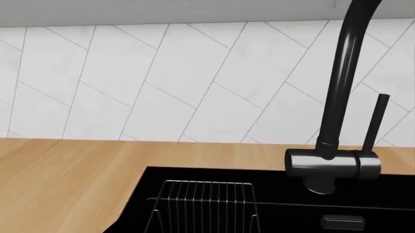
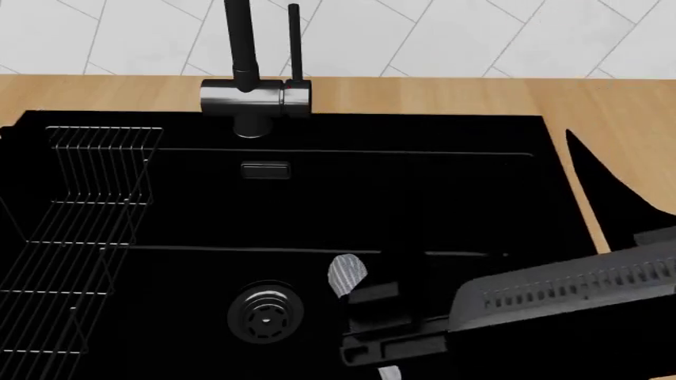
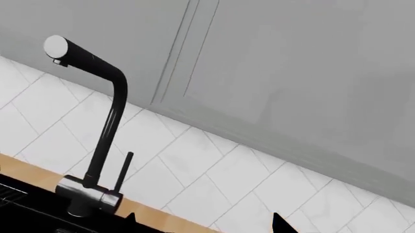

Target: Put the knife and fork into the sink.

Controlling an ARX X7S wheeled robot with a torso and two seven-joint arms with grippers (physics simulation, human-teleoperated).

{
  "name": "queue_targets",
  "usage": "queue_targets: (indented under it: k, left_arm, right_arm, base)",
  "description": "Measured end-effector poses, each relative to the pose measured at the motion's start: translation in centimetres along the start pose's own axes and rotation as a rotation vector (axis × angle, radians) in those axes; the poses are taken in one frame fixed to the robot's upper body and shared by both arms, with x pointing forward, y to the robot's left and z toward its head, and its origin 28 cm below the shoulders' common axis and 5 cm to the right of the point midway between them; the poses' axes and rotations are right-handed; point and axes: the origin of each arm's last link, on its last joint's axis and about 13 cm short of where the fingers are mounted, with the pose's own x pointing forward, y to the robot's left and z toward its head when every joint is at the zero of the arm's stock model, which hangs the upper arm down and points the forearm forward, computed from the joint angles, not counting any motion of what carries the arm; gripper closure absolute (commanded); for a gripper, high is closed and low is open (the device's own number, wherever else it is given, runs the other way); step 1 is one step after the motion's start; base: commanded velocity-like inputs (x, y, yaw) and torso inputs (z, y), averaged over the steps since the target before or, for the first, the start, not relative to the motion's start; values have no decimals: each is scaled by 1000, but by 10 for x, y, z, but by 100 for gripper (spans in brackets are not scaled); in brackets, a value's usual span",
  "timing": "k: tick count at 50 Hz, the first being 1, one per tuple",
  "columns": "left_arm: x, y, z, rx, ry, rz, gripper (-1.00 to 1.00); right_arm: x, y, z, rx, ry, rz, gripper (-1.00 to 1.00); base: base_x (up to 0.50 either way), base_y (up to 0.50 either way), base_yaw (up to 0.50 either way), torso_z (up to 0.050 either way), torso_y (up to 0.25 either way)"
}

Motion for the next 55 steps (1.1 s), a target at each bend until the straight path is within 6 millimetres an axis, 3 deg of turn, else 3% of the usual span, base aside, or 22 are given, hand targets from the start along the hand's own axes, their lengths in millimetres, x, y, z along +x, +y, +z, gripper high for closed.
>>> queue_targets:
  k: [21,55]
  left_arm:
    - [-8,0,1,5,-26,1,-100]
    - [-20,-6,0,2,-36,-34,-100]
  right_arm:
    - [-13,1,-6,68,-68,-69,-100]
    - [-18,-4,-5,98,-87,-124,-100]
  base:
    - [0,10,0,0,0]
    - [-36,361,0,0,0]
